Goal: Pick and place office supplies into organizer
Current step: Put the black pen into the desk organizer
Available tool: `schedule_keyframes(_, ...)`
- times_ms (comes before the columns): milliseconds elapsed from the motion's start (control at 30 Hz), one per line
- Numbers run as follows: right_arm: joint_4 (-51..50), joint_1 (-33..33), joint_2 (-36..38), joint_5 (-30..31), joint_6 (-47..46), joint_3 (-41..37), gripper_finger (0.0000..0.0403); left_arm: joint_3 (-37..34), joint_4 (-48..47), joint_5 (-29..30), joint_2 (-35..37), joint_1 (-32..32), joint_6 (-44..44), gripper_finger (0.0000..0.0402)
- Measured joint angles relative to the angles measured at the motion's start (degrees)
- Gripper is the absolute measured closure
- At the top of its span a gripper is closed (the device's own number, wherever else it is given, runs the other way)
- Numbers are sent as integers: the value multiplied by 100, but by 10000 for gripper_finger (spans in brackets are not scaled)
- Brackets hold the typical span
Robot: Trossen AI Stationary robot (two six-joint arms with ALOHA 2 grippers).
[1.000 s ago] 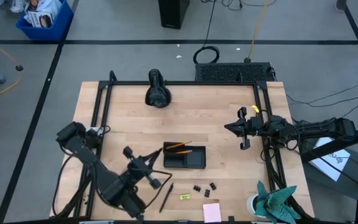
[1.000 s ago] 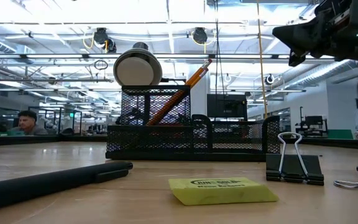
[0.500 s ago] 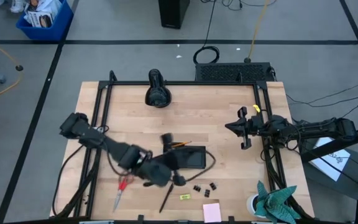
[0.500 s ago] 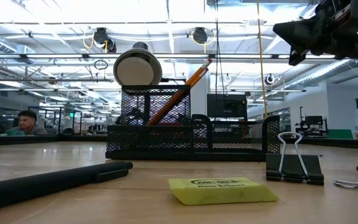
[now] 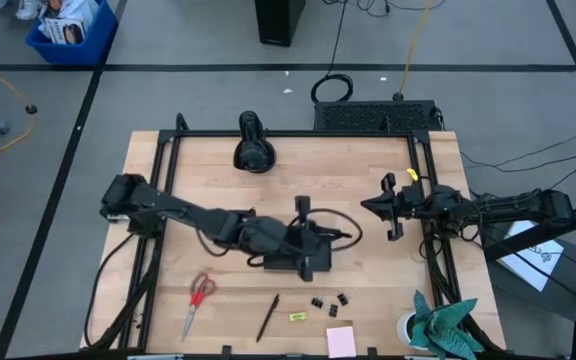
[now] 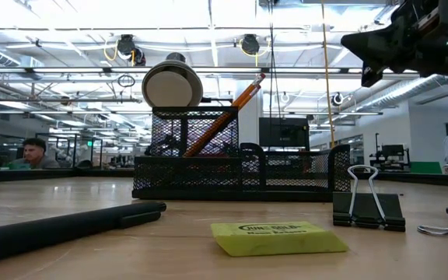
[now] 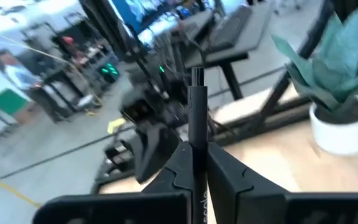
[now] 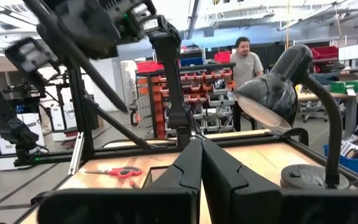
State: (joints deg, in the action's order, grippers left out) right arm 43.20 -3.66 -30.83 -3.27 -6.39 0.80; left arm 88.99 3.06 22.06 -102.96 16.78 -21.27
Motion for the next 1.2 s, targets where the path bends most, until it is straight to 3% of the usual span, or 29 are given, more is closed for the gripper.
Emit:
schedule_keyframes(200, -19, 0, 2, 0, 0, 2, 399, -1071, 817, -719, -2, -472, 425, 389)
schedule_keyframes(500, -24, 2, -2, 0, 0, 0, 399, -2794, 3488, -1557, 362, -938, 251, 381)
schedule_keyframes(633, -26, 2, -2, 4, 0, 1, 399, -3377, 3548, -1589, 1054, -1170, 258, 390)
schedule_keyframes(833, -35, 2, -4, 13, 9, 0, 399, -4295, 3181, -1662, 2183, -1281, 1088, 391)
schedule_keyframes(1200, -258, 0, -9, 20, 13, 2, 399, -5133, 3363, -1570, 2125, -807, 1540, 395)
